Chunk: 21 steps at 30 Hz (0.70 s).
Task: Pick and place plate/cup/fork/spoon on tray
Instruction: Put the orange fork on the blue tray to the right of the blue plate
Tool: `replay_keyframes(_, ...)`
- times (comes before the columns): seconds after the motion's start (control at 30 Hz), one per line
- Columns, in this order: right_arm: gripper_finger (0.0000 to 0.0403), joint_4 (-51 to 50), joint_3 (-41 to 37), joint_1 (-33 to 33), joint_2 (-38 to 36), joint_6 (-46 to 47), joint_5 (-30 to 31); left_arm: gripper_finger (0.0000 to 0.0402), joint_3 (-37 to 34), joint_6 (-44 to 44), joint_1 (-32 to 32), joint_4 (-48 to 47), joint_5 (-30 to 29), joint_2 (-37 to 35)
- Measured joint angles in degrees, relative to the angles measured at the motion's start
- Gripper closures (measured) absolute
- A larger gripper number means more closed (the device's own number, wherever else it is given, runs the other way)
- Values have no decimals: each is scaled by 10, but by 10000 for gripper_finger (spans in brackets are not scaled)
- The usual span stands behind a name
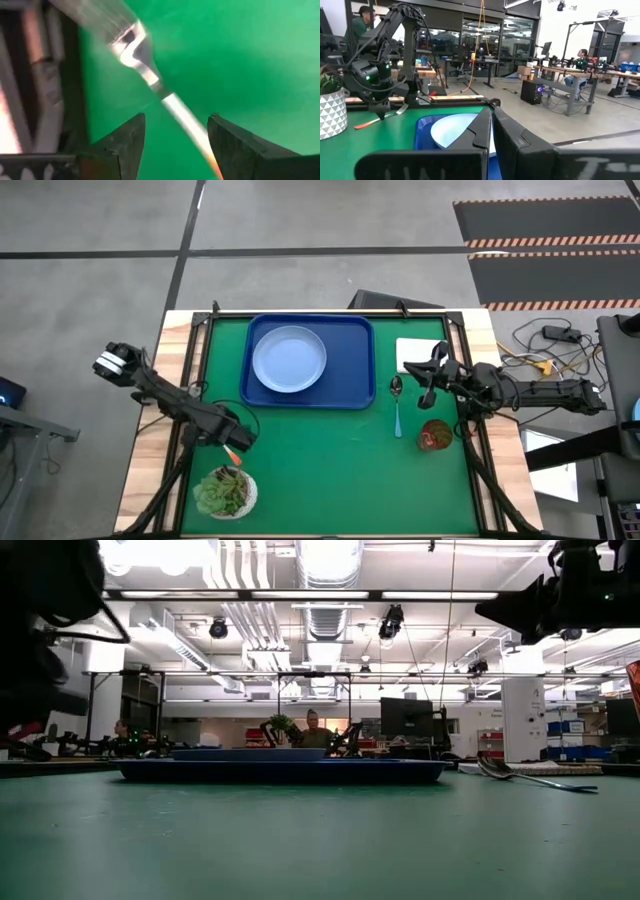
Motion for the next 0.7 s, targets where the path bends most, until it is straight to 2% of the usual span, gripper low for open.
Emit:
replay_keyframes(0.37,394,-15,0,0,0,-9,0,214,-40,-40,-19,41,-28,-2)
replay_keyframes(0.47,394,-15,0,0,0,-9,0,245,-41,-40,-20,46,-33,-2)
replay_keyframes(0.7,394,-16,0,0,0,-8,0,366,-40,-44,-19,57,-46,-1)
